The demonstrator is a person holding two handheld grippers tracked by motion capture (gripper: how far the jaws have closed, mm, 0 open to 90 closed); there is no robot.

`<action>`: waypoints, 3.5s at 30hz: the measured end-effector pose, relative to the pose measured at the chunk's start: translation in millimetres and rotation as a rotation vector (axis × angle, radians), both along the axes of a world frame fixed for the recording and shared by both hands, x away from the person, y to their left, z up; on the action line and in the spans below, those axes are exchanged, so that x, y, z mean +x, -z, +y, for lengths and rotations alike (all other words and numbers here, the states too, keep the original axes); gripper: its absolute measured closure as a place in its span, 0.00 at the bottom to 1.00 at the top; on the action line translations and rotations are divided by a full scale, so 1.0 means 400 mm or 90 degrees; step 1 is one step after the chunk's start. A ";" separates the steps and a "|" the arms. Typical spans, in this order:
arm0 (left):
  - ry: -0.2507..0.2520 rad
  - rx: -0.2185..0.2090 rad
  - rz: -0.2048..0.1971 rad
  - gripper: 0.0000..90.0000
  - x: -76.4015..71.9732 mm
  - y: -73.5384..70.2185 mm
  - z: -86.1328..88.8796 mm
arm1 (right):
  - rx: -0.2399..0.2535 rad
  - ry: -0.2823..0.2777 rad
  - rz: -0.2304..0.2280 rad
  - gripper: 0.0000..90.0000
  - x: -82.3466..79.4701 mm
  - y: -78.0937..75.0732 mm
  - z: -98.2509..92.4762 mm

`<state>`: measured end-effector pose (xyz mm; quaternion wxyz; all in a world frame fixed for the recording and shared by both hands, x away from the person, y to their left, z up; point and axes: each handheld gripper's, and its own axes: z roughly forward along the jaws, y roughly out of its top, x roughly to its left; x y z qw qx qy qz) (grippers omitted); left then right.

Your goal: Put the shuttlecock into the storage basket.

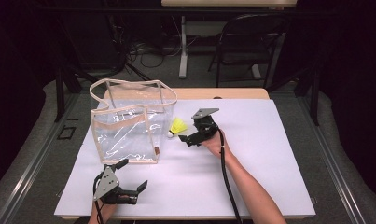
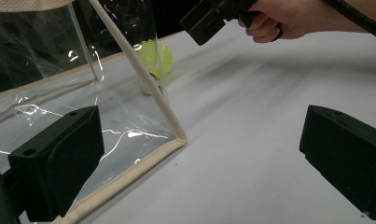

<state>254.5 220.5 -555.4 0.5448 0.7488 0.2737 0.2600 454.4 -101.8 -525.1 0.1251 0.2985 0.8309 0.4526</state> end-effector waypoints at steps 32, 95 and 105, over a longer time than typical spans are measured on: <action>0.000 0.005 -0.002 0.00 -0.003 0.000 -0.001 | -0.064 -0.007 0.026 0.39 0.078 0.003 0.052; 0.001 0.023 0.002 0.00 0.000 0.003 -0.009 | -0.182 -0.094 -0.027 1.00 0.036 -0.046 0.041; 0.000 0.023 0.004 0.00 0.001 0.003 -0.009 | -0.176 -0.084 -0.031 1.00 0.032 -0.056 0.024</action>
